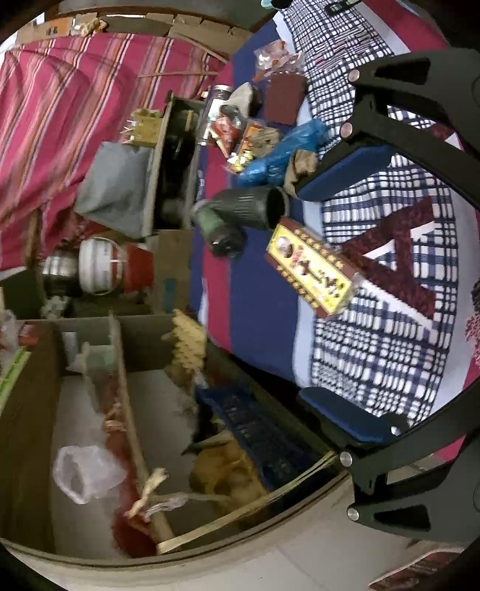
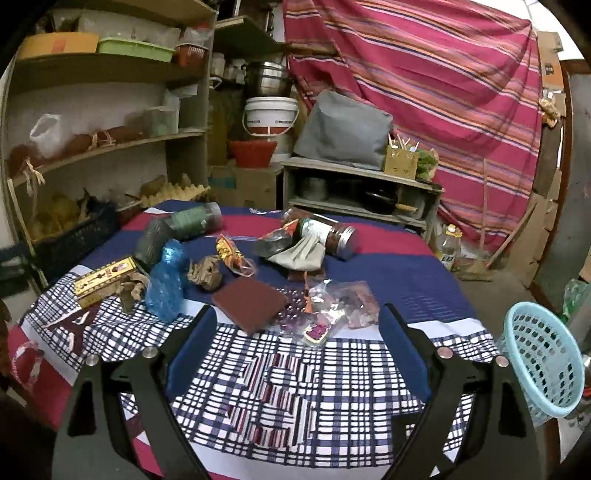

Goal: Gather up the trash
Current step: 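Move both open tools back over the table, then move the left tool toward the tan cloth while the right tool approaches the clear plastic bag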

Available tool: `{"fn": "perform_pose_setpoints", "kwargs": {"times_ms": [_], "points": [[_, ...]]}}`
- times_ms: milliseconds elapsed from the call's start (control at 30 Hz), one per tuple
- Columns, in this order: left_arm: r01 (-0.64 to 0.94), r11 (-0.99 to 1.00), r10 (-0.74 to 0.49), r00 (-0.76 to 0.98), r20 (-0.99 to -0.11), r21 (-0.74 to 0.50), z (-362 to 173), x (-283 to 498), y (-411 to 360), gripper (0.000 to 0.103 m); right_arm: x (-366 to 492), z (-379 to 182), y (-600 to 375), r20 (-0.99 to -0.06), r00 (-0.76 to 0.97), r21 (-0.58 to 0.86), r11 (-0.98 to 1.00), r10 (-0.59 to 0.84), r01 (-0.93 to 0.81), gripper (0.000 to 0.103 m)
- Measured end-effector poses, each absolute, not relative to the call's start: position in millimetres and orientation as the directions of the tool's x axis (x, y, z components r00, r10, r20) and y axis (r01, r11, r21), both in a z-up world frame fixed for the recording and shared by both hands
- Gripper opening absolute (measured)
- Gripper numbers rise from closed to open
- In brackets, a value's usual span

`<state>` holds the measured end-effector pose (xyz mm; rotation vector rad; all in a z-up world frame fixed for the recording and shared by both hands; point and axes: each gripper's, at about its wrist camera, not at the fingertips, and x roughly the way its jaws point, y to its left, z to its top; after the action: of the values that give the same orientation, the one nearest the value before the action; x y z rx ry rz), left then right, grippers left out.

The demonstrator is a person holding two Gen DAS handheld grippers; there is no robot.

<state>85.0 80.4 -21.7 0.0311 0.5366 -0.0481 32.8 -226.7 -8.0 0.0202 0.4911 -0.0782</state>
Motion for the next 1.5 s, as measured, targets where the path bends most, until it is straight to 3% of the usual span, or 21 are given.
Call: {"fn": "perform_pose_setpoints", "kwargs": {"times_ms": [267, 600, 1067, 1500], "points": [[0.031, 0.999, -0.01, 0.851, -0.525, 0.031, -25.4, 85.8, 82.5, 0.097, 41.3, -17.6, -238.0, -0.524, 0.851, 0.094, 0.993, -0.014, 0.074, 0.087], [0.092, 0.996, -0.063, 0.825, -0.561, 0.023, -30.6, 95.6, 78.2, 0.097, 53.6, -22.1, -228.7, -0.55, 0.834, 0.037, 0.997, -0.041, 0.073, 0.087], [0.108, 0.99, -0.014, 0.713, -0.701, 0.09, -65.3, 145.1, 75.9, 0.097, 68.9, -29.8, -225.8, -0.587, 0.81, 0.065, 0.997, 0.008, 0.037, 0.087], [0.135, 0.988, -0.034, 0.643, -0.766, 0.069, -91.5, 177.9, 83.2, 0.098, 102.1, -46.4, -226.4, -0.654, 0.756, 0.082, 0.996, 0.037, 0.022, 0.087]]}}
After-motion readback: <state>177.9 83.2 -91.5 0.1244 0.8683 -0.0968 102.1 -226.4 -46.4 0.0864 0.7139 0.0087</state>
